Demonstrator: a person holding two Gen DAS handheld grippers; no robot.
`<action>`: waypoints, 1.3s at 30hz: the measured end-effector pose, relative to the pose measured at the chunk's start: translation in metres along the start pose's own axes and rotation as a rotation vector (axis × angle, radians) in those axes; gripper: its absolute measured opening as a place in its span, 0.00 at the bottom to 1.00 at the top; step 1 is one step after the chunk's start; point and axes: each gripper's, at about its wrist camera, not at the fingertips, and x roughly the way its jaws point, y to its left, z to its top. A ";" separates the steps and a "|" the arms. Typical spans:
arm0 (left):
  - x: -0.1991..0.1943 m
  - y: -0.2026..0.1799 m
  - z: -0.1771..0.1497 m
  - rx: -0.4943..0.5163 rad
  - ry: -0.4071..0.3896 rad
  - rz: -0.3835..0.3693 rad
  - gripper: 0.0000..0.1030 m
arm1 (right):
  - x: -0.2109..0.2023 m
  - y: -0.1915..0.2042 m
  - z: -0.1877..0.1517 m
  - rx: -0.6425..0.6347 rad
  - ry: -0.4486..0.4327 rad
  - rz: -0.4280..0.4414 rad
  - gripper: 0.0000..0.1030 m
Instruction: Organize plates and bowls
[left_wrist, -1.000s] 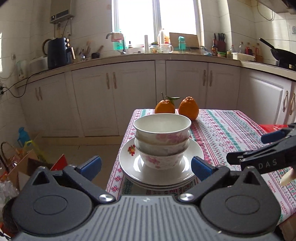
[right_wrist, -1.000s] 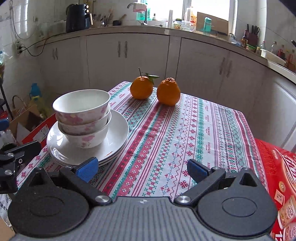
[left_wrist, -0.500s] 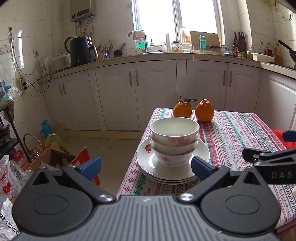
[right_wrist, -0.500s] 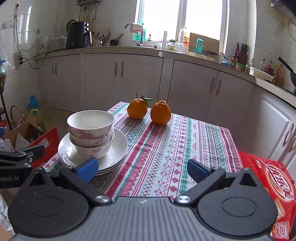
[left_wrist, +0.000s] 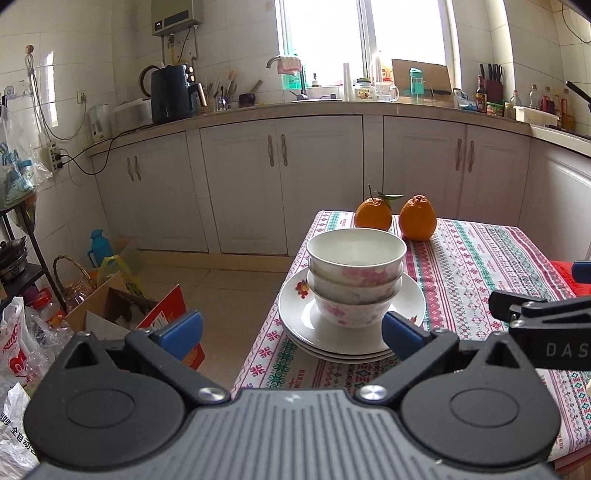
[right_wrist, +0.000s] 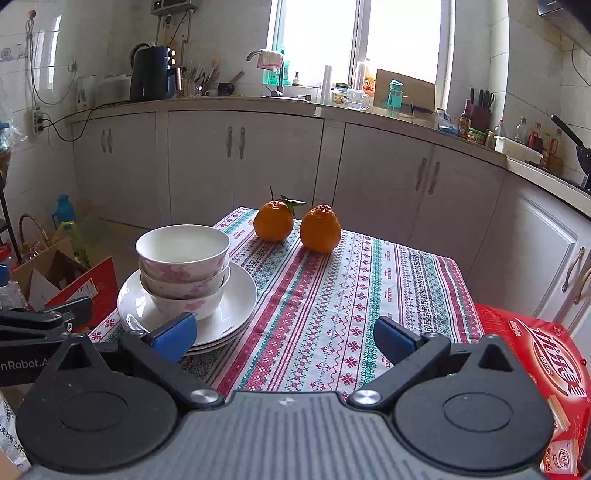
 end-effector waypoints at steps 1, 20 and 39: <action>0.000 0.000 0.000 0.001 0.002 0.001 1.00 | 0.001 0.000 0.000 0.000 0.002 -0.001 1.00; -0.003 -0.004 0.000 -0.008 -0.001 0.034 0.99 | 0.001 0.000 0.000 0.012 0.002 -0.015 1.00; -0.006 -0.004 0.000 -0.013 -0.006 0.035 0.99 | -0.002 -0.002 0.000 0.017 -0.009 -0.017 1.00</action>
